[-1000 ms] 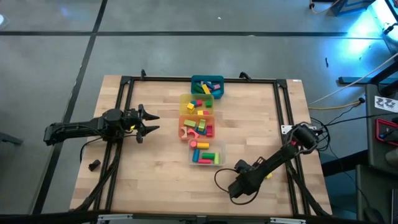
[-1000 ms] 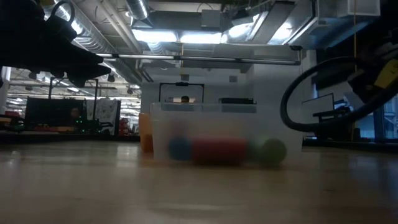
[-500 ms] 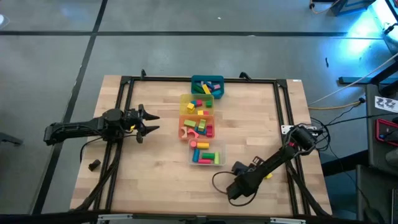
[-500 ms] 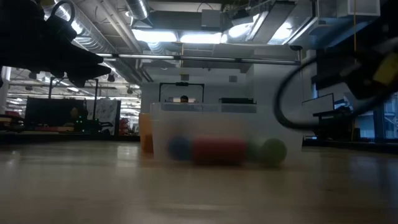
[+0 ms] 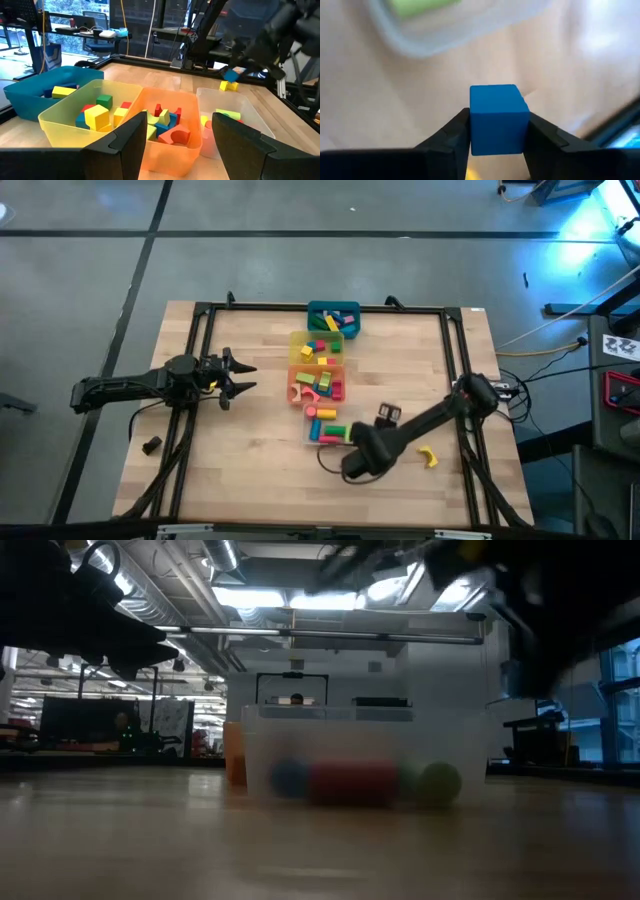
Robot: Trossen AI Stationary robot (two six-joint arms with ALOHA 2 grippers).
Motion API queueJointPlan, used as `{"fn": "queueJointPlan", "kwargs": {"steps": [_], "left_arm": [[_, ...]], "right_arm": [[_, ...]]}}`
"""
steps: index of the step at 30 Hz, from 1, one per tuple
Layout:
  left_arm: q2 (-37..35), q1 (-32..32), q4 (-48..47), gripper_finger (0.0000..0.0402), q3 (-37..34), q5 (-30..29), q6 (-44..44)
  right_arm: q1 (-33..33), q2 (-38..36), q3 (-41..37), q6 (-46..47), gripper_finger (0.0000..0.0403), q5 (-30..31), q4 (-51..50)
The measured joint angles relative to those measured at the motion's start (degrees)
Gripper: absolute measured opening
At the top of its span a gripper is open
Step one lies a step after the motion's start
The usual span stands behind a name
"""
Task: Sort blocks by size
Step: Put the blue square block into the yellow bin, then put the yellow arch block into the orange bin
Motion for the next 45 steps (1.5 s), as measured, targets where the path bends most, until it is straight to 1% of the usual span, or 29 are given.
{"fn": "queueJointPlan", "kwargs": {"steps": [2, 4, 8, 10, 13, 17, 19, 20, 23, 26, 28, 30, 33, 35, 38, 42, 45], "left_arm": [[0.00, 0.00, -0.01, 0.0210, -0.02, 0.01, 0.00], [-0.02, 0.00, -0.01, 0.0210, -0.01, 0.01, 0.01], [0.00, 0.00, -0.02, 0.0210, -0.02, 0.02, 0.00], [0.00, 0.02, 0.00, 0.0210, -0.02, 0.02, 0.00], [0.00, 0.00, -0.01, 0.0210, -0.02, 0.00, 0.00], [0.00, 0.01, 0.00, 0.0210, -0.02, 0.00, 0.00], [0.00, 0.00, 0.00, 0.0210, 0.00, 0.02, 0.00], [0.00, 0.02, 0.00, 0.0210, -0.02, 0.01, 0.00], [0.00, 0.00, -0.01, 0.0210, -0.01, 0.01, 0.00], [0.00, 0.02, 0.00, 0.0210, -0.02, 0.02, 0.00], [0.00, 0.01, 0.00, 0.0210, -0.02, 0.01, 0.00], [0.00, 0.00, -0.02, 0.0210, -0.02, 0.00, 0.00], [0.00, 0.01, -0.01, 0.0210, -0.01, 0.02, 0.00], [0.00, 0.01, -0.02, 0.0210, -0.01, 0.02, 0.00], [0.00, 0.02, 0.00, 0.0210, -0.02, 0.00, 0.00], [0.00, 0.00, -0.01, 0.0210, -0.02, 0.00, 0.00], [0.00, 0.00, -0.02, 0.0210, -0.02, 0.00, 0.00]], "right_arm": [[-1.58, 0.00, 2.84, -3.37, 0.0146, 4.37, -3.19], [-3.46, -0.04, 4.91, -7.53, 0.0144, 9.55, -4.04], [-8.49, -0.06, 7.42, -17.53, 0.0138, 20.48, -2.72], [-11.77, -0.15, 7.45, -22.86, 0.0142, 24.54, 0.02], [-17.43, -0.15, 7.45, -30.72, 0.0147, 27.84, 5.25], [-25.09, -0.15, 7.45, -42.20, 0.0143, 28.39, 16.45], [-28.67, -0.15, 7.45, -47.77, 0.0142, 27.42, 23.01], [-30.43, -0.15, 7.45, -50.23, 0.0142, 25.77, 26.49], [-35.12, -0.15, 7.45, -54.53, 0.0151, 16.69, 34.69], [-38.85, -0.15, 7.45, -54.25, 0.0168, 7.38, 40.04], [-40.59, -0.15, 7.45, -53.96, 0.0179, 3.21, 41.76], [-41.84, -0.15, 7.45, -53.94, 0.0187, 1.02, 42.24], [-42.73, -0.15, 7.45, -53.88, 0.0193, 0.54, 41.77], [-42.67, -0.15, 7.45, -53.80, 0.0194, 0.47, 39.88], [-41.59, -0.46, 7.43, -52.10, 0.0191, 0.20, 31.77], [-38.50, -0.85, 7.45, -42.29, 0.0190, -1.25, 17.14], [-35.22, -0.85, 7.43, -32.65, 0.0190, -4.29, 5.96]]}}
